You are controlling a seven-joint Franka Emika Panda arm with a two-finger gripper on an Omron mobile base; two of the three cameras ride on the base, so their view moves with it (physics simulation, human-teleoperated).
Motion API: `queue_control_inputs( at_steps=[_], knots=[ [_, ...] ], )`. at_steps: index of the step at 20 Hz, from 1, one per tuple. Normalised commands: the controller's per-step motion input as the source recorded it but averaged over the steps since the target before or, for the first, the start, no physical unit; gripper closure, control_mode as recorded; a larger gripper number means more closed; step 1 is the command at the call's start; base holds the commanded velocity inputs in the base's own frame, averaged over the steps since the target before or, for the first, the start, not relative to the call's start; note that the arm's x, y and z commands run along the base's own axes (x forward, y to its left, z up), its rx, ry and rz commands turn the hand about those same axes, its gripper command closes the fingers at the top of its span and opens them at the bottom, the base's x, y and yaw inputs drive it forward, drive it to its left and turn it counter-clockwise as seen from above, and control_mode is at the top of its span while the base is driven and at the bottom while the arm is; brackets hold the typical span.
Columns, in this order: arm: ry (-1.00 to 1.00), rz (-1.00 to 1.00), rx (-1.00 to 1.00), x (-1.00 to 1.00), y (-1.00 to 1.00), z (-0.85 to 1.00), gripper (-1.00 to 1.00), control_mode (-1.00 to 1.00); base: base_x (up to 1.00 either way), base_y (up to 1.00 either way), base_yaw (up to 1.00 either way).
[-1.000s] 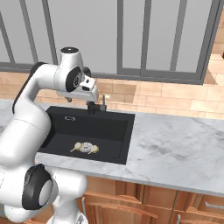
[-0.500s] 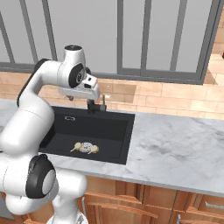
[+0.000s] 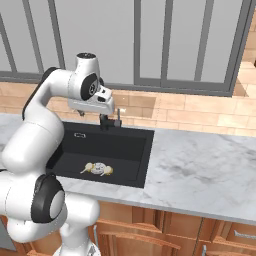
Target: Pick up the dish brush and dish brush from the sink, and place them back in the cabinet, and close the cabinet doors.
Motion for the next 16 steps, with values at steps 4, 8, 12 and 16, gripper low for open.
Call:
queue_control_inputs(
  at_steps=[4, 8, 12, 16],
  knots=[
    [0.00, 0.00, 0.01, 0.00, 0.00, -0.23, -1.00, -1.00, 0.00, 0.00, 0.00],
    [0.00, 0.00, 0.00, 0.00, 0.00, -0.28, -1.00, -1.00, 0.00, 0.00, 0.00],
    [0.00, 0.00, 0.00, 0.00, 0.00, -0.26, -1.00, -1.00, 0.00, 0.00, 0.00],
    [0.00, 0.00, 0.00, 0.04, 0.00, -0.23, -1.00, -1.00, 0.00, 0.00, 0.00]
  ],
)
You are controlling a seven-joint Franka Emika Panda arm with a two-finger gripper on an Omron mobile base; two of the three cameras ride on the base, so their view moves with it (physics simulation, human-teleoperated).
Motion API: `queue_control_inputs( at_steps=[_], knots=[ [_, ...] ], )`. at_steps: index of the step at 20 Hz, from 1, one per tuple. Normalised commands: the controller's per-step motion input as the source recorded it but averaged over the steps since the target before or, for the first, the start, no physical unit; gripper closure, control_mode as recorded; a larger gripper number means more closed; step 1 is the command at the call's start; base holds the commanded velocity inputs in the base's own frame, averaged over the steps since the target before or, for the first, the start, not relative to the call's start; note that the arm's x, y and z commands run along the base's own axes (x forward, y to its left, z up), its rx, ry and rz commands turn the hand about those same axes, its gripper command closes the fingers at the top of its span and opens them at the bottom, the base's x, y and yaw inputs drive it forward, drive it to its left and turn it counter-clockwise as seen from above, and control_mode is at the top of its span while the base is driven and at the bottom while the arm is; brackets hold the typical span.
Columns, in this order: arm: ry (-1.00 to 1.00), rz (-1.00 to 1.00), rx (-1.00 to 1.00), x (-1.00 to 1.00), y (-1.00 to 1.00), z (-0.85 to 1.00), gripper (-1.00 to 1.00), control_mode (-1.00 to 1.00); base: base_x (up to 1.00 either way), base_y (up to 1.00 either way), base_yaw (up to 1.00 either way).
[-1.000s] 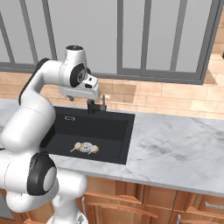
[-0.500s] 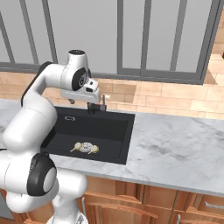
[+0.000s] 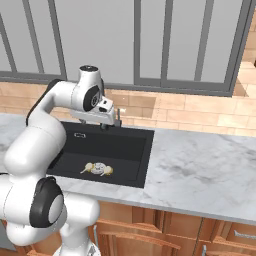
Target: Pick up the dish brush and dish brush from the sink, and place them back in the cabinet, and close the cabinet doors.
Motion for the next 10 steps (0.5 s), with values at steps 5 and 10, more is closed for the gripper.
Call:
queue_control_inputs(
  at_steps=[5, 10],
  knots=[
    [0.02, 0.00, 0.00, 0.09, 0.00, -0.17, -1.00, -1.00, 0.00, 0.00, 0.00],
    [0.03, 0.00, 0.00, 0.07, 0.00, -0.16, -1.00, -1.00, 0.00, 0.00, 0.00]
  ],
)
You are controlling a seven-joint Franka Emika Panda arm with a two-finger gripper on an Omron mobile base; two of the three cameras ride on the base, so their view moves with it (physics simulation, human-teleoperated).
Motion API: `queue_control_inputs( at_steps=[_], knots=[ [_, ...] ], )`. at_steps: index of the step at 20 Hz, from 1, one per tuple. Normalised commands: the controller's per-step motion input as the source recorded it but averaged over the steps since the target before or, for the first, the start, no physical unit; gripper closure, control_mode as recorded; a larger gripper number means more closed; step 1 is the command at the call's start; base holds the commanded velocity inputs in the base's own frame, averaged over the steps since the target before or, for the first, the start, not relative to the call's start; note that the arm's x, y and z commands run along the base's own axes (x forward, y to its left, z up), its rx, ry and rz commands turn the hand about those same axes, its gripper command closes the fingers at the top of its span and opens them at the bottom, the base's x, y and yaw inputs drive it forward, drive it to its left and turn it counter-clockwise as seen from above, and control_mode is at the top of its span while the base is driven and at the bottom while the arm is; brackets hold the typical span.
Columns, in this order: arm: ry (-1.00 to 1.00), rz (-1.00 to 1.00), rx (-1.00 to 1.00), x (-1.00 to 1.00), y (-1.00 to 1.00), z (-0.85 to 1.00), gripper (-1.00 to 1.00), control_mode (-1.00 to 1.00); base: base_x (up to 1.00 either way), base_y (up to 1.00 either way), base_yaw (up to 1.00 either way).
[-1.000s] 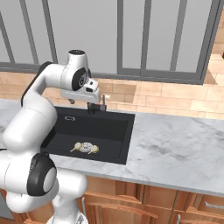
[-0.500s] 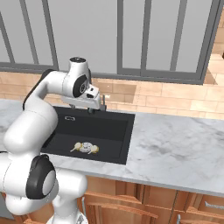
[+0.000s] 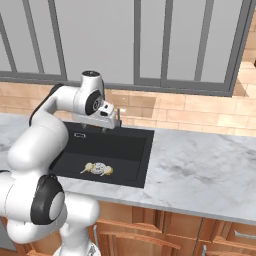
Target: Pick up the dish brush and dish brush from the sink, and place them back in the cabinet, and close the cabinet doors.
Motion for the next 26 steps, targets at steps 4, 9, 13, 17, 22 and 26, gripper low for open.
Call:
queue_control_inputs(
  at_steps=[4, 9, 13, 17, 22, 26],
  knots=[
    [0.01, 0.00, 0.00, 0.07, 0.00, -0.14, -1.00, -1.00, 0.00, 0.00, 0.00],
    [0.00, 0.00, 0.00, 0.09, 0.00, -0.13, -1.00, -1.00, 0.00, 0.00, 0.00],
    [0.00, 0.00, 0.00, 0.13, 0.00, -0.17, -1.00, -1.00, 0.00, 0.00, 0.00],
    [0.04, 0.00, 0.00, 0.08, 0.00, -0.09, -1.00, -1.00, 0.00, 0.00, 0.00],
    [0.03, 0.00, 0.00, 0.09, 0.00, -0.17, -1.00, -1.00, 0.00, 0.00, 0.00],
    [0.05, 0.00, 0.00, 0.07, 0.00, -0.21, -1.00, -1.00, 0.00, 0.00, 0.00]
  ],
)
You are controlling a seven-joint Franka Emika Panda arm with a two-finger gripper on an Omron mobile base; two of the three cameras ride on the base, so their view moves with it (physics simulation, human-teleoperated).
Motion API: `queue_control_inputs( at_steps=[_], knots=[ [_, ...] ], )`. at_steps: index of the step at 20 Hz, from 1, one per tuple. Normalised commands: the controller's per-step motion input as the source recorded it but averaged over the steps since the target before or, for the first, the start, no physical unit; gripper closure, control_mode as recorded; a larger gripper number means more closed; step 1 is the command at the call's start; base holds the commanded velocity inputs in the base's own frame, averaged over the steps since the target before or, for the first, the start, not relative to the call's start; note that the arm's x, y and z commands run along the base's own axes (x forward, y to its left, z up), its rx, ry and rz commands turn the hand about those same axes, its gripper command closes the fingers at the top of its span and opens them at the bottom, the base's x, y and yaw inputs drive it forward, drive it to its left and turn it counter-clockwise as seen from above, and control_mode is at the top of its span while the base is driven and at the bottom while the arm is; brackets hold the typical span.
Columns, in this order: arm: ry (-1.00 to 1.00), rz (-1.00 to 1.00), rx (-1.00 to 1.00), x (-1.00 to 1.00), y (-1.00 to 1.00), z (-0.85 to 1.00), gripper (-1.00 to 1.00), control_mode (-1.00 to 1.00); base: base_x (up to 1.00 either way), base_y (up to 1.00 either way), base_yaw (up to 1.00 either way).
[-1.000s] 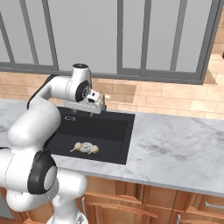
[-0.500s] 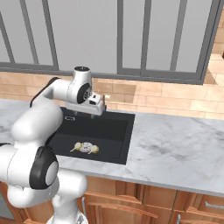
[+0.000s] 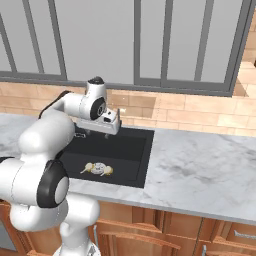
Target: Pick up the dish brush and dish brush from the sink, and place them back in the cabinet, and close the cabinet doors.
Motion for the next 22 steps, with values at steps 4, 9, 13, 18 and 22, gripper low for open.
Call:
queue_control_inputs(
  at_steps=[4, 9, 13, 18, 22],
  knots=[
    [0.05, 0.00, 0.00, 0.05, 0.00, -0.19, -1.00, -1.00, 0.00, 0.00, 0.00],
    [0.03, 0.00, 0.00, 0.07, 0.00, -0.15, -1.00, -1.00, 0.00, 0.00, 0.00],
    [0.00, 0.00, 0.00, 0.17, 0.00, -0.01, -1.00, -1.00, 0.00, 0.00, 0.00],
    [0.00, 0.00, 0.00, 0.23, 0.00, -0.01, -1.00, -1.00, 0.00, 0.00, 0.00],
    [0.00, 0.00, 0.00, 0.24, 0.00, -0.05, -1.00, -1.00, 0.00, 0.00, 0.00]
  ],
)
